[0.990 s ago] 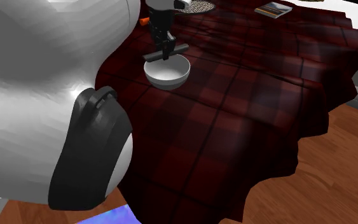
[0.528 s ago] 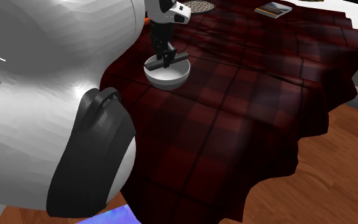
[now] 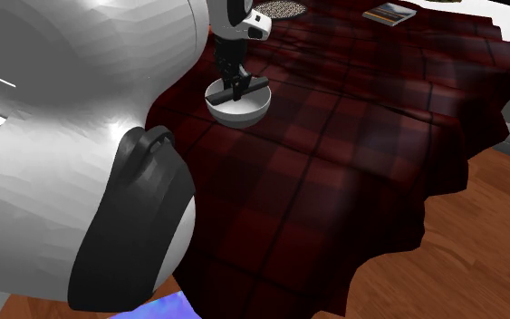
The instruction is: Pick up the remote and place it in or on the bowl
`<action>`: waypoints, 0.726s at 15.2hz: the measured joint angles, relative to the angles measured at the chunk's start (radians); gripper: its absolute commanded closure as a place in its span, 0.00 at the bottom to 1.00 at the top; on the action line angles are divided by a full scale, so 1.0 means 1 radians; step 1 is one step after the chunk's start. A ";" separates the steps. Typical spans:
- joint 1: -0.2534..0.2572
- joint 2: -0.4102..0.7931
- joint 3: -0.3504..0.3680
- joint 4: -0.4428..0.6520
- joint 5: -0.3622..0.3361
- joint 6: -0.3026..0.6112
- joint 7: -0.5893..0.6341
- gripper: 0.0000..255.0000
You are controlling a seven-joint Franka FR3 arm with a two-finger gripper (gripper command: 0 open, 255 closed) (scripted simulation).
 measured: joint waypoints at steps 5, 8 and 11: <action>0.000 0.000 0.000 0.000 0.000 0.000 0.000 0.00; -0.001 -0.002 0.000 0.011 0.001 -0.013 -0.003 0.00; 0.009 -0.014 0.003 0.075 0.006 -0.085 -0.008 0.00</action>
